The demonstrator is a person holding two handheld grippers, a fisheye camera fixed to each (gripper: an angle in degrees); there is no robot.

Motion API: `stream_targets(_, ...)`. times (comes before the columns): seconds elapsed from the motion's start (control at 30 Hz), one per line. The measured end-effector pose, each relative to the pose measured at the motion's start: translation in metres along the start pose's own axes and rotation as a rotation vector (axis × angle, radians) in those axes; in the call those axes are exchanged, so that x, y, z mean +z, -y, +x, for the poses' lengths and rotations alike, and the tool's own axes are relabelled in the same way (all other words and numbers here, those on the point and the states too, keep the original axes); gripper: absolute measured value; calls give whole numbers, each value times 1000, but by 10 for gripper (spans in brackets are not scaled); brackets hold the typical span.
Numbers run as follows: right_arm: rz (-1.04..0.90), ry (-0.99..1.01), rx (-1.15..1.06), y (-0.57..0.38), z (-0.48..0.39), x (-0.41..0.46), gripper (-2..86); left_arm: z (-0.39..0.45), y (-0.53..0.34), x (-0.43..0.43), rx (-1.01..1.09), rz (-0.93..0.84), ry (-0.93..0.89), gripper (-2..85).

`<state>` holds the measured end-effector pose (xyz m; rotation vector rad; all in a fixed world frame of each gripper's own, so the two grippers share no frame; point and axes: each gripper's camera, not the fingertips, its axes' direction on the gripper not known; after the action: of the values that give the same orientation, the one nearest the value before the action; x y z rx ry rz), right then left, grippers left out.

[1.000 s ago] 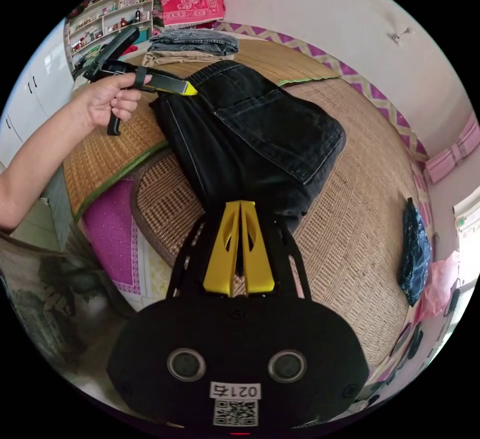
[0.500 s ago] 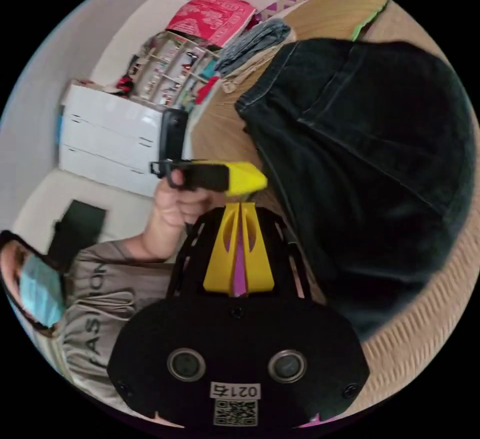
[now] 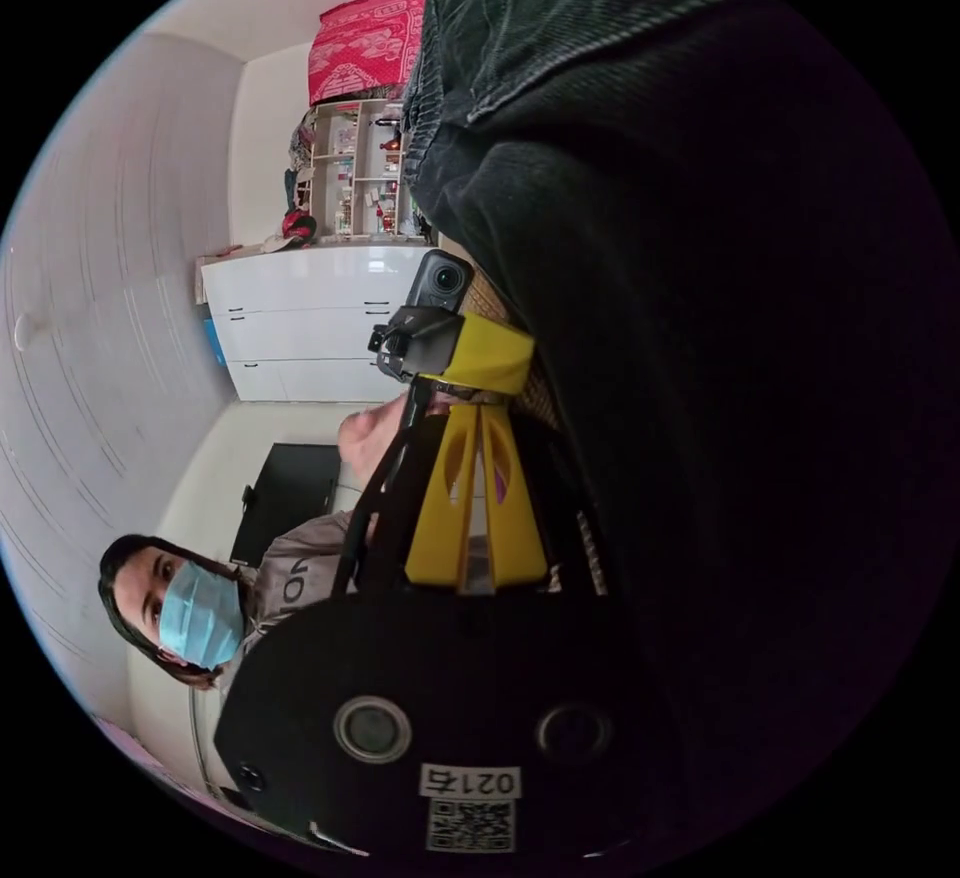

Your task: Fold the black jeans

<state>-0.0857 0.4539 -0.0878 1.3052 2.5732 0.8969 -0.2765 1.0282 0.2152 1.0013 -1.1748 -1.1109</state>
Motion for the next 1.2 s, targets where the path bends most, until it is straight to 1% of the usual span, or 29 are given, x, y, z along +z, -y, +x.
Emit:
stream_targets(0.47,0,5,1,10,35,-28,-10,-22,-13,7,-3,-2,-3,-9)
stream_targets(1.2,1,12,3,7,62,-18,-10,-33,-35,24,-6,-3,-5,-9)
